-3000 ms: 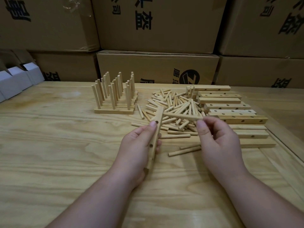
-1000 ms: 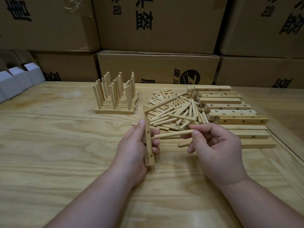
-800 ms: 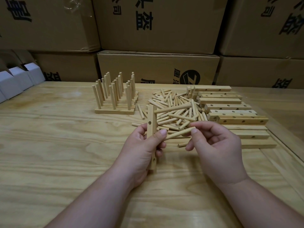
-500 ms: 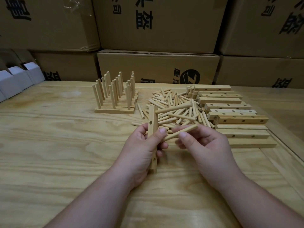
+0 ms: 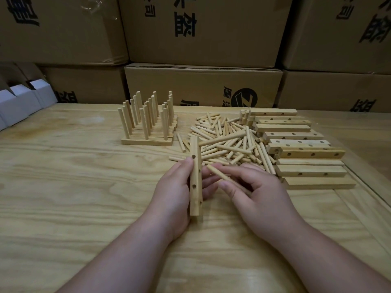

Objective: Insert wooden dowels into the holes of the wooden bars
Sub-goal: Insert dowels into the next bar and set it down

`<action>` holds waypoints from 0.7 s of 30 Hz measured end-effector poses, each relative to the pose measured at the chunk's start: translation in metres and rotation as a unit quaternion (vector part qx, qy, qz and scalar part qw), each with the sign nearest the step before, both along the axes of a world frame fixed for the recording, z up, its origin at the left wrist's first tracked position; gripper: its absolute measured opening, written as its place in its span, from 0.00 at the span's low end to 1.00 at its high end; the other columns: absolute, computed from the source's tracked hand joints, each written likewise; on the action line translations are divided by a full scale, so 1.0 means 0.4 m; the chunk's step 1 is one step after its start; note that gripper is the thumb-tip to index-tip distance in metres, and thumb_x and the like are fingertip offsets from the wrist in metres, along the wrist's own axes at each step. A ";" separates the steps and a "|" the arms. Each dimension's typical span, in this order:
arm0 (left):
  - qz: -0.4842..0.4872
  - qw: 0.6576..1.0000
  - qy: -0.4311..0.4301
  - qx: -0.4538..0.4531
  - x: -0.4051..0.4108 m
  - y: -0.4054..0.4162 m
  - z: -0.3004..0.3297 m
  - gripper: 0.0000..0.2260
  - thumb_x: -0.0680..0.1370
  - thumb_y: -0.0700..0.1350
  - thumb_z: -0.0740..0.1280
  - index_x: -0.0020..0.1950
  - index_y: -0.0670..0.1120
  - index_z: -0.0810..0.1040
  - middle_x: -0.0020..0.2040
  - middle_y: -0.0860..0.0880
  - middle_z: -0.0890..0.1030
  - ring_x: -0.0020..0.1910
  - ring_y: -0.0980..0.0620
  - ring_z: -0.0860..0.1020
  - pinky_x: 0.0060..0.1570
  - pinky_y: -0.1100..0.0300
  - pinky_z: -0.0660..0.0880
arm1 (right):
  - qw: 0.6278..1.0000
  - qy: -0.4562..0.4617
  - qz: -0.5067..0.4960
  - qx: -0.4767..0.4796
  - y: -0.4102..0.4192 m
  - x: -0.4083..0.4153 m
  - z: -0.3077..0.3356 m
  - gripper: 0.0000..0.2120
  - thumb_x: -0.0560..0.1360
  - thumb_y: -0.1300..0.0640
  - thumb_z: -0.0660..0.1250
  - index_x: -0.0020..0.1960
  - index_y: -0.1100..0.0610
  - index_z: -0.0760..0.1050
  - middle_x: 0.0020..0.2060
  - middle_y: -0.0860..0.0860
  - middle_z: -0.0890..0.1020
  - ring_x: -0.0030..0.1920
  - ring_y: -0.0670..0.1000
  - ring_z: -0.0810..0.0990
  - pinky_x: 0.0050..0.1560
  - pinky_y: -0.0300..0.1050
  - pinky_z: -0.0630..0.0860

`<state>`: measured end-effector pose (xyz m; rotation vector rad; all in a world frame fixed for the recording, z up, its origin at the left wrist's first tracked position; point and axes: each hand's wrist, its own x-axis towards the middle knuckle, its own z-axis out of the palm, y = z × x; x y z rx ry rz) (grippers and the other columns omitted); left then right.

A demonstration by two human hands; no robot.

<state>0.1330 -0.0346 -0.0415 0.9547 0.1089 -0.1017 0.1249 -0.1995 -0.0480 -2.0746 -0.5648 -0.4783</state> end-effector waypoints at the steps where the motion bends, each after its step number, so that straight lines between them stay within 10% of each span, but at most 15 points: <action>1: -0.003 1.000 -0.005 0.004 -0.001 0.000 0.000 0.17 0.86 0.49 0.56 0.66 0.37 0.73 0.51 0.37 0.86 0.45 0.43 0.87 0.38 0.56 0.83 | 1.000 0.002 -0.003 0.005 0.000 0.000 0.001 0.13 0.74 0.59 0.75 0.55 0.46 0.84 0.46 0.37 0.83 0.53 0.37 0.80 0.52 0.27 0.71; 21: -0.043 0.993 -0.041 0.106 -0.013 -0.012 0.005 0.15 0.86 0.47 0.57 0.63 0.38 0.74 0.51 0.42 0.87 0.46 0.46 0.85 0.49 0.55 0.83 | 0.999 -0.032 -0.006 0.010 0.001 -0.001 0.006 0.11 0.70 0.63 0.78 0.47 0.47 0.86 0.40 0.31 0.82 0.48 0.35 0.81 0.49 0.24 0.71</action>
